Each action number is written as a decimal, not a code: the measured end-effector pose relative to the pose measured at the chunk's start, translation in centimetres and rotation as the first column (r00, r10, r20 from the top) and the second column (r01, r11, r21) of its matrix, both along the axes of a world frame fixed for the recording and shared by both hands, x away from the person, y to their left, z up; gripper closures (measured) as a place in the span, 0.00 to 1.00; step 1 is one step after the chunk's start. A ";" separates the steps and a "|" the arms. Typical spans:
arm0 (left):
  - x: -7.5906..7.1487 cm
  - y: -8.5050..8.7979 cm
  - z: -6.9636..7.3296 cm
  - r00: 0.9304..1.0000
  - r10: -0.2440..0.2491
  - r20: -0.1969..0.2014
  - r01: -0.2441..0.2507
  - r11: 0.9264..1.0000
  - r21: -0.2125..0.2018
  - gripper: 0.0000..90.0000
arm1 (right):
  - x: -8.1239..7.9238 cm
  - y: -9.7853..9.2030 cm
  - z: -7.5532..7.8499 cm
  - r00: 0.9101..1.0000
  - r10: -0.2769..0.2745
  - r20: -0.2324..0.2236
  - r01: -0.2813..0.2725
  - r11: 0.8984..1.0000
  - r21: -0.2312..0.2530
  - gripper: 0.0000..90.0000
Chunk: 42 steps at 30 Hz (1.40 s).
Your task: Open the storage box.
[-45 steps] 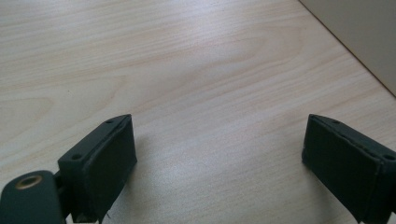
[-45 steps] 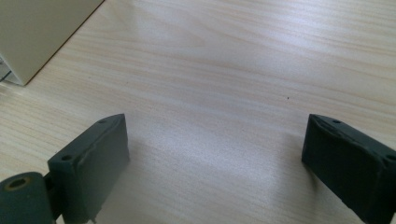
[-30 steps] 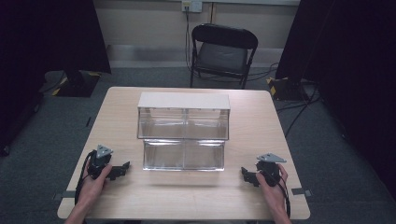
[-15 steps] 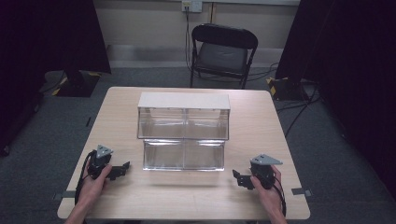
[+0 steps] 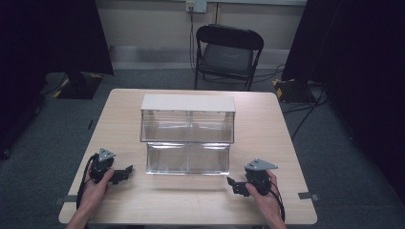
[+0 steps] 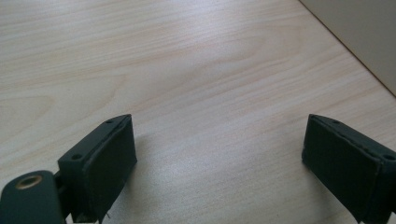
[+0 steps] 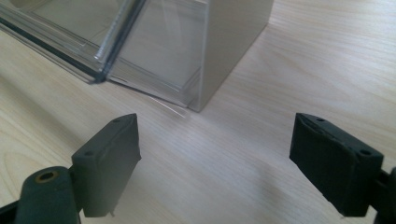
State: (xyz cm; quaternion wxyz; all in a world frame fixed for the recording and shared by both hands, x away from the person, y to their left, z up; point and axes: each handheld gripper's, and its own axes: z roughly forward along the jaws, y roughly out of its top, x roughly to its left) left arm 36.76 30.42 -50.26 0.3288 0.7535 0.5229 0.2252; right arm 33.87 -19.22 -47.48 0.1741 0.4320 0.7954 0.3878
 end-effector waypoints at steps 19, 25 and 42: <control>0.0 0.0 0.0 1.000 0.000 0.000 0.000 1.000 0.000 0.10 | 0.2 2.6 0.5 0.999 0.051 0.014 -0.051 0.999 0.015 0.17; 0.0 0.0 0.0 1.000 0.003 0.005 -0.003 1.000 0.002 0.10 | 0.5 2.8 0.6 0.998 0.056 0.011 -0.056 0.998 0.037 0.17; -0.1 0.0 0.0 1.000 0.000 0.004 0.000 1.000 0.001 0.10 | 1.8 3.3 0.6 0.994 0.106 -0.016 -0.105 0.993 0.047 0.14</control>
